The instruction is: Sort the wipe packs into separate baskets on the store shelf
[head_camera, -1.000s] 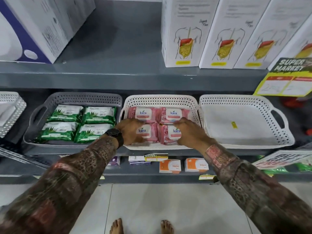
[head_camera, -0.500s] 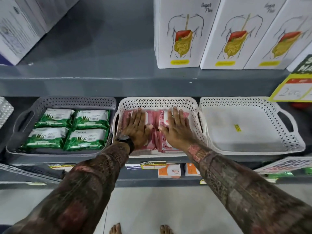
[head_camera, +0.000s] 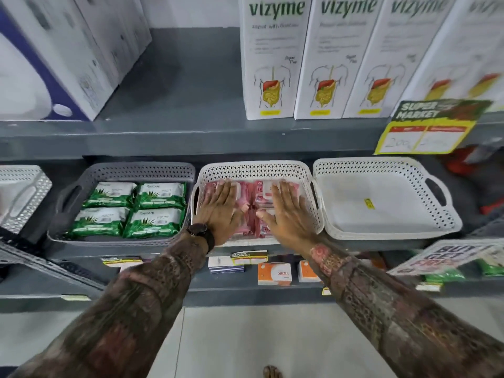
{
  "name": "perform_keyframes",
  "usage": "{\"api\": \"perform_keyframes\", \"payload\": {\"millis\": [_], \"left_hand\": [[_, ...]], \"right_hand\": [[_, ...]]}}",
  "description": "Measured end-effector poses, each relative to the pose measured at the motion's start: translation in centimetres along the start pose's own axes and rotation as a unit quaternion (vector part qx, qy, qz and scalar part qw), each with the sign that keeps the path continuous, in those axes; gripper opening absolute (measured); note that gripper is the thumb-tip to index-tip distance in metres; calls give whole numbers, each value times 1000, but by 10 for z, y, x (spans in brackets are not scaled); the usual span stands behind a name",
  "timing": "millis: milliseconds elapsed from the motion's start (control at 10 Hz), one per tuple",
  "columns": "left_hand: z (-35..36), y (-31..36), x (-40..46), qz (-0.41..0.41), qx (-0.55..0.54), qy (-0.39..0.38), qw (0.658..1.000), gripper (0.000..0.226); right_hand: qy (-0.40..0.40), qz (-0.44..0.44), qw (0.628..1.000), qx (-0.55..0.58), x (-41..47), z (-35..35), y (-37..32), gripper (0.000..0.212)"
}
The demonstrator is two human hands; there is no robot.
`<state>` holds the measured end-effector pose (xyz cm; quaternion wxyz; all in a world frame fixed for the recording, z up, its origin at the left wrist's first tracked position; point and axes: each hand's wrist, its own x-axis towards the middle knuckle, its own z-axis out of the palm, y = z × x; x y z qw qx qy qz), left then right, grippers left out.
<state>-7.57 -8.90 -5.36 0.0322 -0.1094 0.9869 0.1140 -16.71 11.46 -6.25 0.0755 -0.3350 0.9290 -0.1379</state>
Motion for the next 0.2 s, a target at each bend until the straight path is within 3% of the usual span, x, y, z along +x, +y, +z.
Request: {"api": "perform_keyframes", "payload": {"millis": [100,200], "left_hand": [[-24,12,-51,26,-14,47,998,76],[-58,23,-104,58,-15,155,986,74]], "right_hand": [[67,-19,997,-31,-46,-19,-25,87],[176,-73,978,-80,-88,-43,-55,86]]}}
